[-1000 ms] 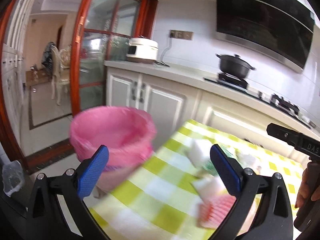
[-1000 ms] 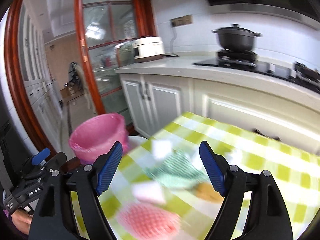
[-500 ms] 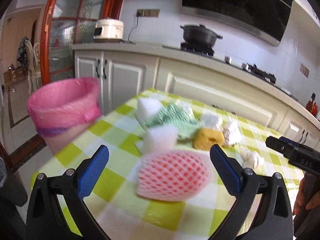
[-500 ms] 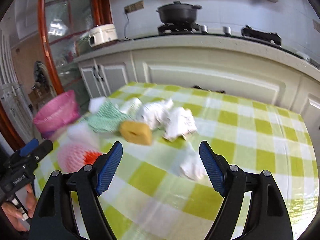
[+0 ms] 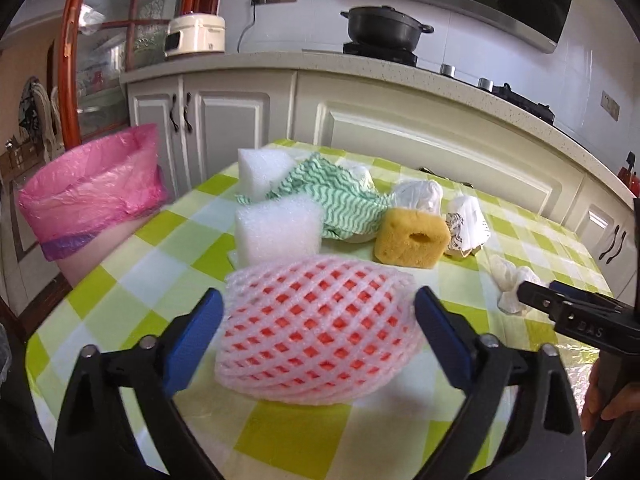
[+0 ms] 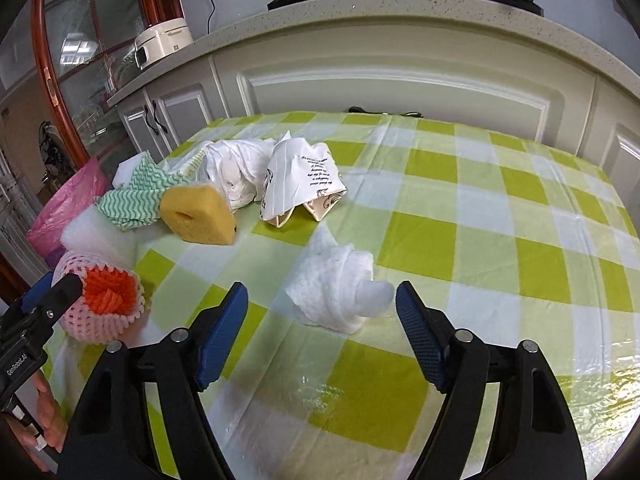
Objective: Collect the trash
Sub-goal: 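Grasp the second pink foam net with the left gripper while the right gripper grasps the white tissue, then carry the pink net and white tissue over the pink bin with both grippers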
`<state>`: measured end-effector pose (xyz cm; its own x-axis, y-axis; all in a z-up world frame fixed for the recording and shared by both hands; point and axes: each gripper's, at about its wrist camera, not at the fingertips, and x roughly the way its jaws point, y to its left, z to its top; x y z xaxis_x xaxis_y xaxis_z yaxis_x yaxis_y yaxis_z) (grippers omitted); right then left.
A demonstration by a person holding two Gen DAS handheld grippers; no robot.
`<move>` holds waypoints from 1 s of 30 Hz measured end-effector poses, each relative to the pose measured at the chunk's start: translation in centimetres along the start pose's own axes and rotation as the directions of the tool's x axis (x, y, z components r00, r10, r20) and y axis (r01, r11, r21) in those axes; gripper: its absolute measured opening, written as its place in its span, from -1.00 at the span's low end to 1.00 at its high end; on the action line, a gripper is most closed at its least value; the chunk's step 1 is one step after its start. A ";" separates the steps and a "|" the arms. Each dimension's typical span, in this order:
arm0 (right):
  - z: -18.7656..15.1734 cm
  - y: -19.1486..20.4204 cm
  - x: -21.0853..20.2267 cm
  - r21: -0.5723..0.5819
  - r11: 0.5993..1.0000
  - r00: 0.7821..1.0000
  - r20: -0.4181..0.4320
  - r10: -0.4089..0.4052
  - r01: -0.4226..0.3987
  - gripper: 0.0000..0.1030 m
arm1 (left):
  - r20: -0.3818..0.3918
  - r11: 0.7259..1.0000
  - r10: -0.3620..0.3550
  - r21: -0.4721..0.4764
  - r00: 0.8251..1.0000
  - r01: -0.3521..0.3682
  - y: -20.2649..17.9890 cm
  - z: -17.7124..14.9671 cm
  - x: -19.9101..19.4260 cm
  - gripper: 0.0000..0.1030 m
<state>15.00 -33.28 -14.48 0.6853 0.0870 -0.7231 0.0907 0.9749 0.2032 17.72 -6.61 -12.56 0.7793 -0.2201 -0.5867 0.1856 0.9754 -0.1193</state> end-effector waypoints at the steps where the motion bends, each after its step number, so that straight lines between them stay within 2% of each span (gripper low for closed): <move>1: 0.1 0.0 0.2 0.002 1.000 1.000 -0.006 0.002 -0.002 0.31 | -0.009 1.000 -0.009 -0.002 1.000 0.009 0.0 0.0 0.3 0.59; 3: 0.3 0.1 0.8 0.005 1.000 1.000 -0.019 0.005 -0.005 0.19 | -0.022 1.000 -0.023 -0.001 0.999 0.023 0.1 -0.1 0.6 0.46; 8: 0.5 0.3 1.8 -0.003 1.000 0.999 -0.050 -0.002 0.002 -0.21 | -0.047 0.998 -0.061 0.011 0.997 0.062 0.2 -0.5 1.3 -0.23; 11: 0.4 0.5 1.8 -0.005 1.000 0.999 -0.046 -0.004 0.004 -0.40 | -0.040 0.997 -0.074 0.031 0.996 0.076 0.1 -0.7 1.0 -0.47; 17: 0.6 1.8 -0.1 -0.042 0.999 1.000 0.005 0.003 -0.003 -0.53 | 0.002 0.994 -0.098 0.057 0.995 0.098 -0.2 -0.5 -0.8 -0.54; 24: 1.5 3.9 -3.7 -0.084 0.996 0.997 0.074 0.031 -0.025 -0.54 | 0.090 0.992 -0.115 0.062 0.989 0.110 0.0 0.6 -4.7 -0.54; 30: 1.6 6.2 -6.5 -0.124 0.991 0.991 0.118 0.061 -0.047 -0.54 | 0.138 0.994 -0.100 0.053 0.985 0.094 1.2 1.1 -7.6 -0.54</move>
<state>12.24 -28.07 -7.50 0.7702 0.1218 -0.6260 -0.0317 0.9877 0.1531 12.64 -3.82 -7.32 0.8320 -0.3169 -0.4553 0.2892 0.9482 -0.1313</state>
